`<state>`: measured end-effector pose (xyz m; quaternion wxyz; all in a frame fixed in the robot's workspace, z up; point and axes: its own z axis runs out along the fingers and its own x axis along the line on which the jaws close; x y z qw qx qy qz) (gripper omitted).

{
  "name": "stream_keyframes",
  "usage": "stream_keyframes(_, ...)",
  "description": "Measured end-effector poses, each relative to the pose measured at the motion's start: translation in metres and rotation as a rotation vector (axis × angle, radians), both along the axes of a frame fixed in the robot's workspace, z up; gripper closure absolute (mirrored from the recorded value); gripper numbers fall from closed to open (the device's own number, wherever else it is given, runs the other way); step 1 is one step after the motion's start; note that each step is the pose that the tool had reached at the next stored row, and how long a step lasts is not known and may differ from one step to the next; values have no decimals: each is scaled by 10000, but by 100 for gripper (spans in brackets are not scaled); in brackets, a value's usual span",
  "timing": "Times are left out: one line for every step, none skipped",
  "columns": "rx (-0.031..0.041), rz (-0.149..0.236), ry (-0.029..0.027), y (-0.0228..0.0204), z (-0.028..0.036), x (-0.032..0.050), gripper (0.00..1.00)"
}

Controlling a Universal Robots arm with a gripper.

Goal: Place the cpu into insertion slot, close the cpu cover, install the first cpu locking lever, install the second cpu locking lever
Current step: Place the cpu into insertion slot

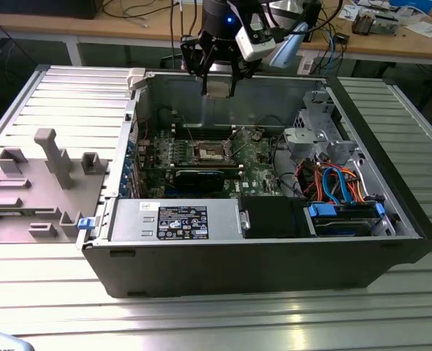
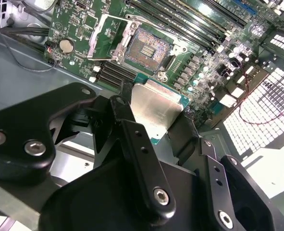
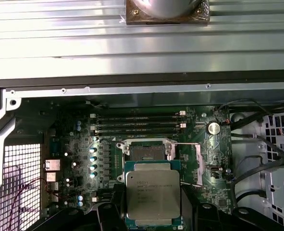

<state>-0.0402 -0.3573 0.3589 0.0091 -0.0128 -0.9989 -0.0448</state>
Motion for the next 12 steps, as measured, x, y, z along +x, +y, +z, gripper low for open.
stream_keyframes(0,0,0,0,-5,0,45)
stream_keyframes(-1,0,0,0,-8,0,45)
stream_keyframes(0,1,0,0,-11,0,45)
stream_keyframes(0,0,0,0,-13,0,45)
stream_keyframes(0,0,0,0,-16,0,45)
stream_keyframes(1,0,0,0,-19,0,45)
stream_keyframes(0,0,0,0,-25,0,45)
stream_keyframes(1,1,0,0,-29,0,45)
stream_keyframes(-6,-1,0,0,-31,0,45)
stream_keyframes(-34,1,0,0,-35,0,45)
stream_keyframes(-47,1,0,0,-37,0,45)
stream_keyframes(-56,2,0,0,-39,0,45)
